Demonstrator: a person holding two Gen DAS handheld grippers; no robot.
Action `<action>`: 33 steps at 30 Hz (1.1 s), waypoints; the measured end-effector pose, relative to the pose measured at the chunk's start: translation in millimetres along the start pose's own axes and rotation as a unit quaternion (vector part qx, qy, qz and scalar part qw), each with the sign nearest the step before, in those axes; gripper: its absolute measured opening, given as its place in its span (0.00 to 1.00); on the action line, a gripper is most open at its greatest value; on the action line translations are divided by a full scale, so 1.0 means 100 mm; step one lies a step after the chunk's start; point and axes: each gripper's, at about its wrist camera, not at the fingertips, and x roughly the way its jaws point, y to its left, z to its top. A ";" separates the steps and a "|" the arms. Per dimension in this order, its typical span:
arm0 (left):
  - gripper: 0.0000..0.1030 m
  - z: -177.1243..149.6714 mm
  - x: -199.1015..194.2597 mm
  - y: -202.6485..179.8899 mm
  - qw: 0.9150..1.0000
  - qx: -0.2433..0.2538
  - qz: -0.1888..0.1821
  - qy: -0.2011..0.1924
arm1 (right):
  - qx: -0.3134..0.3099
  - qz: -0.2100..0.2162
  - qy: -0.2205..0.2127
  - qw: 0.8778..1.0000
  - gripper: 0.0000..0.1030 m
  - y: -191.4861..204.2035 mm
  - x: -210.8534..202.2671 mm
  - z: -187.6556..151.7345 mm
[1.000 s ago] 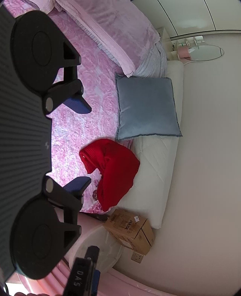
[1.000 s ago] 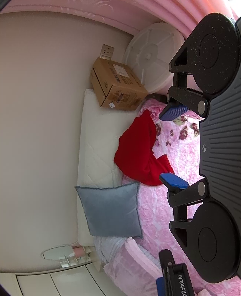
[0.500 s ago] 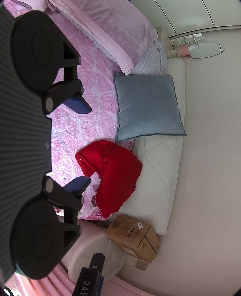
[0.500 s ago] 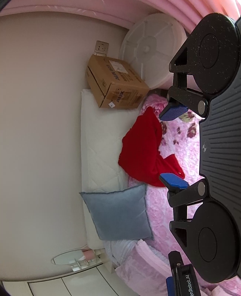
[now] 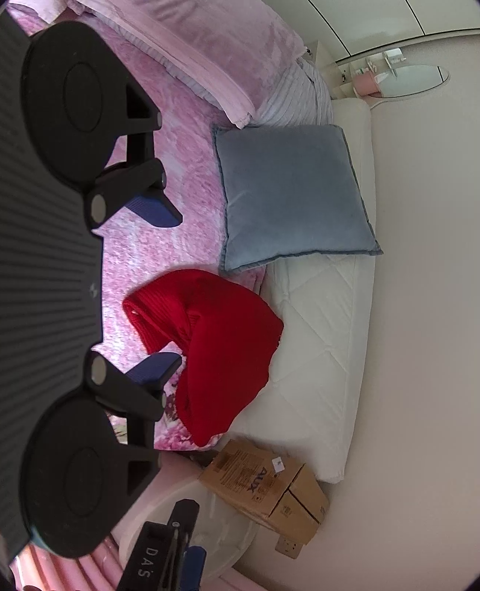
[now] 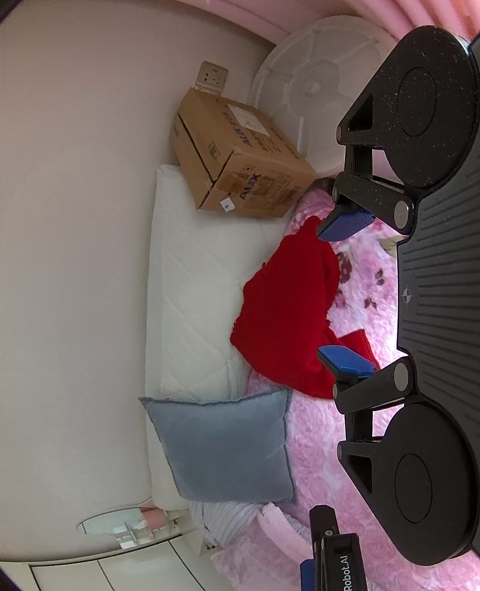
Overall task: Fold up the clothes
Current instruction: 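Close both grippers on the red sweater's edge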
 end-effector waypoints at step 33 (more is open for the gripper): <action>0.65 0.20 3.18 -0.28 0.993 0.006 -0.047 0.112 | 0.046 0.018 0.164 0.985 0.64 -0.85 3.04 0.34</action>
